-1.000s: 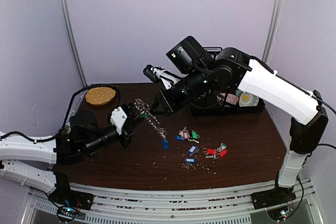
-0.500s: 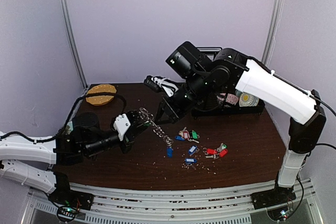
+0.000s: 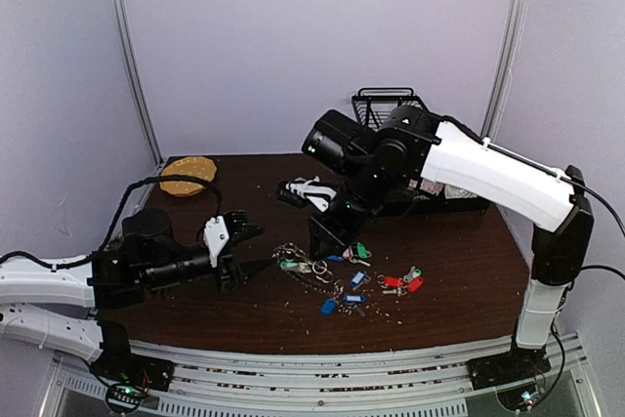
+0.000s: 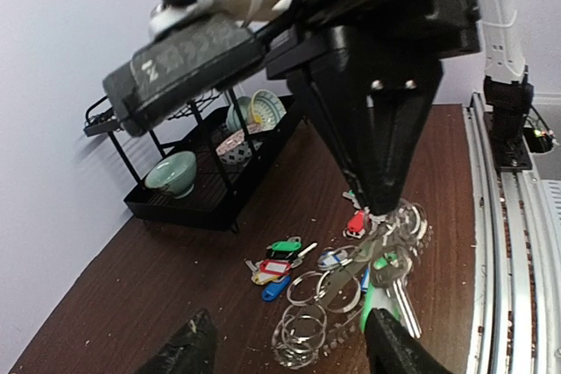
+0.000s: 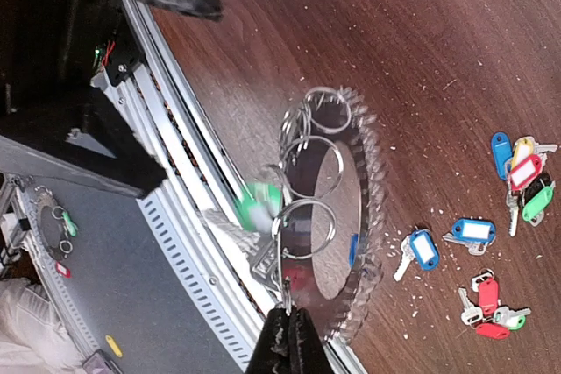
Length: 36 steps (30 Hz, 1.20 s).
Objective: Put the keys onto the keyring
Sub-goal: Pass from the right arm to the left
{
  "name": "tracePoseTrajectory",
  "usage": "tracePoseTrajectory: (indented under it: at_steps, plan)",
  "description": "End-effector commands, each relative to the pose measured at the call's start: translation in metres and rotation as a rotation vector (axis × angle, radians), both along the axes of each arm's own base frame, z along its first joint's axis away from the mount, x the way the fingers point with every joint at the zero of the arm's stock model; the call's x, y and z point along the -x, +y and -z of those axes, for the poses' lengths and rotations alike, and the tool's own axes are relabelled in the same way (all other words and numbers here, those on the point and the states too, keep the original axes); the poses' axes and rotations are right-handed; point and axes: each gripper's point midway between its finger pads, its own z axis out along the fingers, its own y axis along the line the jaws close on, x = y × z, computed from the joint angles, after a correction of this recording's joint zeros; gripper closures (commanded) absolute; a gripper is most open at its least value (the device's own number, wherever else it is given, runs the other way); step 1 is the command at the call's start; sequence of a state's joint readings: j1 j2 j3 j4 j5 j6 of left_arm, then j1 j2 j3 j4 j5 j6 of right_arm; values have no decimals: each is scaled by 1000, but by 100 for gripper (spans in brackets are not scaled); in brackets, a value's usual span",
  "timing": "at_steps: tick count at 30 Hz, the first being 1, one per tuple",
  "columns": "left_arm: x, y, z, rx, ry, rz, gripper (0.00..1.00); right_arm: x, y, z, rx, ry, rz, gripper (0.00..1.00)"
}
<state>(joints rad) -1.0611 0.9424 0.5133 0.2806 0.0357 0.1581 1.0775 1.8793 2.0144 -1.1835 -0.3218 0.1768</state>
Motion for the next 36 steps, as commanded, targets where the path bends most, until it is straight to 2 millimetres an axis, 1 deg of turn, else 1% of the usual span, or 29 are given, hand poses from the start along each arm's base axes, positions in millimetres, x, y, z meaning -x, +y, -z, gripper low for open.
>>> tracePoseTrajectory:
  at_steps: [1,4,6,7,9,11,12,14,15,16,18,19,20,21,22,24,27,29,32,33,34,35,36]
  plan:
    - [26,0,-16,26,55,127,37,-2,-13,-9,20,-60,-53,100]
    - [22,15,-4,-52,67,89,31,4,-13,-18,-11,-73,-112,100]
    - [21,17,4,-104,74,109,28,4,-15,-24,-28,-96,-129,100]
    - [20,14,6,-121,82,116,27,4,-15,-25,-30,-103,-139,100]
    - [24,3,3,-111,93,171,24,4,-15,-27,-34,-113,-150,100]
    - [26,-6,-1,-89,84,214,14,6,-13,-27,-44,-110,-174,100]
    - [19,-7,-1,-87,63,184,13,7,-9,-37,-80,-120,-192,100]
    - [1,-3,-5,-87,-2,88,12,13,-6,-45,-122,-112,-228,100]
    - [-3,-1,-7,-92,-42,69,12,16,-6,-48,-134,-110,-239,100]
    - [-5,-2,-8,-99,-71,71,12,17,-7,-48,-136,-111,-245,100]
    - [-2,-10,-5,-131,-80,125,13,16,-9,-50,-138,-126,-248,100]
    - [-1,-16,-4,-141,-68,150,15,17,-9,-54,-148,-136,-251,100]
    - [-1,-21,0,-159,-50,168,17,18,-10,-49,-142,-129,-259,100]
    - [-1,-25,6,-175,-34,180,20,20,-10,-49,-151,-131,-265,100]
    - [-1,-27,10,-186,-26,188,26,21,-10,-51,-162,-135,-270,100]
    - [3,-30,16,-191,-14,221,41,22,-10,-55,-175,-146,-276,100]
    - [10,-33,13,-166,-25,264,63,23,-11,-57,-182,-146,-281,100]
    - [18,-37,10,-147,-33,316,70,25,-11,-57,-184,-142,-290,100]
    - [20,-41,9,-136,-26,341,81,25,-12,-54,-184,-137,-288,100]
    - [20,-41,10,-138,-21,337,88,26,-12,-54,-186,-136,-283,100]
    - [19,-40,10,-141,-21,331,97,25,-13,-54,-188,-135,-277,100]
    - [16,-39,9,-141,-22,312,100,27,-13,-54,-191,-130,-270,100]
    - [11,-36,8,-142,-29,277,100,27,-14,-55,-192,-126,-261,100]
